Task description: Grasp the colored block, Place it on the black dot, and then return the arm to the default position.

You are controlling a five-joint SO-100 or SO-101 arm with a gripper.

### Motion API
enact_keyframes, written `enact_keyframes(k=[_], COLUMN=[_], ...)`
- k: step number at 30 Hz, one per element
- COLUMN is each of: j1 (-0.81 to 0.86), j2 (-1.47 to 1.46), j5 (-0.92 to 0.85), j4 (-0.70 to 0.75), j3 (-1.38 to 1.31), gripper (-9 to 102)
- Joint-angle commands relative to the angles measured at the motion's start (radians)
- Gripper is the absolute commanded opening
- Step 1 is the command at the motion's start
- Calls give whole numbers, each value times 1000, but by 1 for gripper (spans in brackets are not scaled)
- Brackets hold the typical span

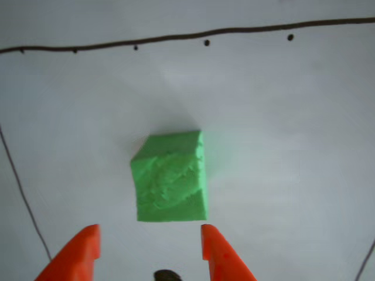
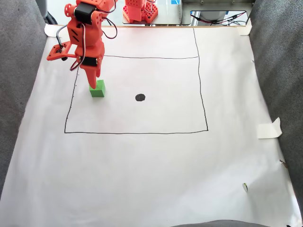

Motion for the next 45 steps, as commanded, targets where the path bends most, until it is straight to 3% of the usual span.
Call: enact_keyframes(k=[1,7,11,26,45], j1=[9,2,12,66,-5], j2=[-3,-28,-29,-110,-160], j5=[-8,-38,-40,-9,-3], j4=[34,114,92,11,-15], j3=[-40,-34,-34,-43,-104], gripper=[28,37,38,38,34])
